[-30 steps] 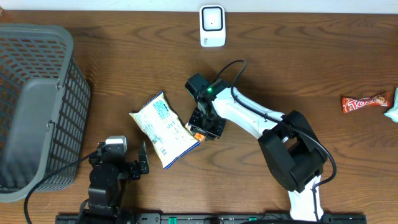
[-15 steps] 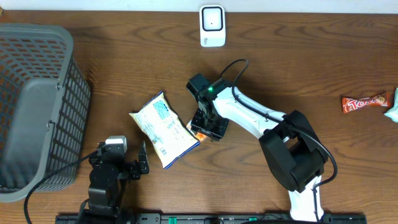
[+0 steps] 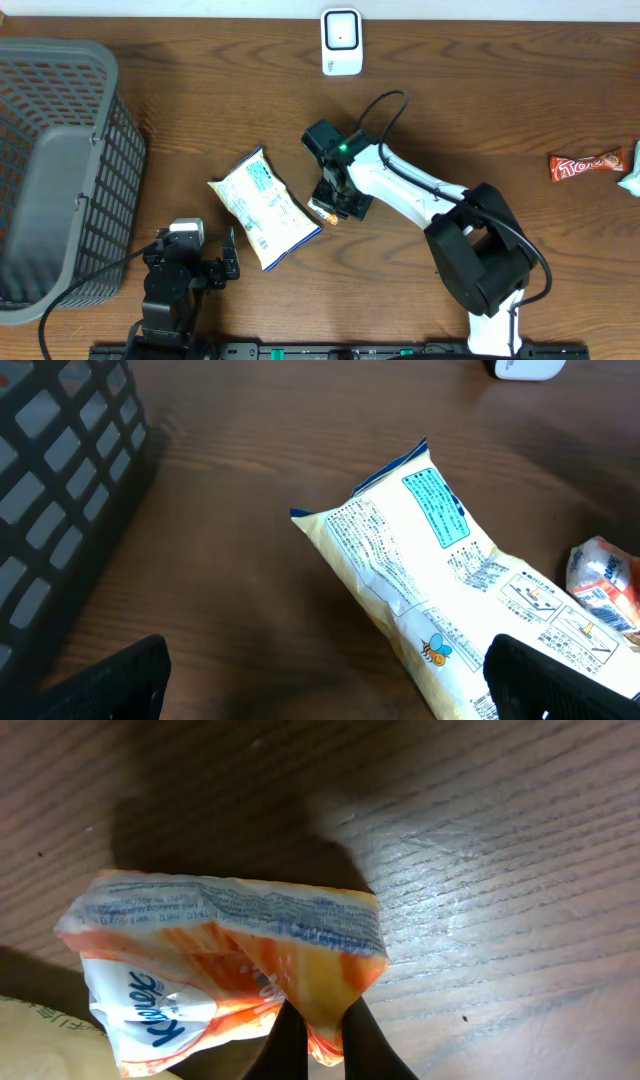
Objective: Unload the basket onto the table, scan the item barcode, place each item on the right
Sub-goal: 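Lower the right gripper onto the orange Kleenex pack and grasp it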
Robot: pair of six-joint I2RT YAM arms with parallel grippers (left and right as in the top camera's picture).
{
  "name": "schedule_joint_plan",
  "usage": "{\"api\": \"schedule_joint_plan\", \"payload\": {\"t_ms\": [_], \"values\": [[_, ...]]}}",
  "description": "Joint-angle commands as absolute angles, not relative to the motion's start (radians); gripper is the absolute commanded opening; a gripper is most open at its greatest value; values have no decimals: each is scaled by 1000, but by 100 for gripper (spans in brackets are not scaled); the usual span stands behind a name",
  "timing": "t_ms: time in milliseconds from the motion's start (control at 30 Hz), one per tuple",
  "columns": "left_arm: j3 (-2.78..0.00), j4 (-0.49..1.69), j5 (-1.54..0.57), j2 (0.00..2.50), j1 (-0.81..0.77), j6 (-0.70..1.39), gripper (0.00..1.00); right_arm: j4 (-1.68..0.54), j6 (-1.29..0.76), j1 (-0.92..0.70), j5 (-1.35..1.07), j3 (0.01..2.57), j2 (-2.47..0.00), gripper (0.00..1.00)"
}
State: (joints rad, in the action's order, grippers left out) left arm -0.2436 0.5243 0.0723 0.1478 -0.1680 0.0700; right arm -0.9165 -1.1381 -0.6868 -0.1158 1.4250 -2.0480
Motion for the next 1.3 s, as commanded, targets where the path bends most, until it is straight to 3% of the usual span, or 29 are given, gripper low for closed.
{"api": "schedule_joint_plan", "payload": {"t_ms": [0,300,400,500,567,633,700,933,967,1033,1067,1267], "values": [[-258,523,63,142,-166,53,99,-913,-1165,-667,25,1367,-2101,1],[-258,523,63,142,-166,53,99,-954,-1014,-632,25,1393,-1991,1],[-258,523,63,142,-166,53,99,-987,-1005,-627,33,1393,-1893,34],[-258,523,63,142,-166,53,99,-1000,-1005,-635,64,1393,-1805,44],[-258,523,63,142,-166,53,99,-1004,-1005,-643,86,1393,-1765,66],[-258,523,63,142,-166,53,99,-1013,-1005,-649,102,1393,-1742,77],[-258,523,63,142,-166,53,99,-1028,-1005,-649,108,1393,-1740,99],[-258,523,63,142,-166,53,99,-1013,-1052,-650,110,1328,-1773,99],[-258,523,63,142,-166,53,99,-1001,-1068,-649,111,1310,-1775,95],[-258,523,63,142,-166,53,99,-974,-1108,-649,111,1273,-1776,63],[-258,523,63,142,-166,53,99,-958,-1126,-649,112,1254,-1776,56],[-258,523,63,142,-166,53,99,-822,-1151,-649,122,1160,-1776,51]]}}
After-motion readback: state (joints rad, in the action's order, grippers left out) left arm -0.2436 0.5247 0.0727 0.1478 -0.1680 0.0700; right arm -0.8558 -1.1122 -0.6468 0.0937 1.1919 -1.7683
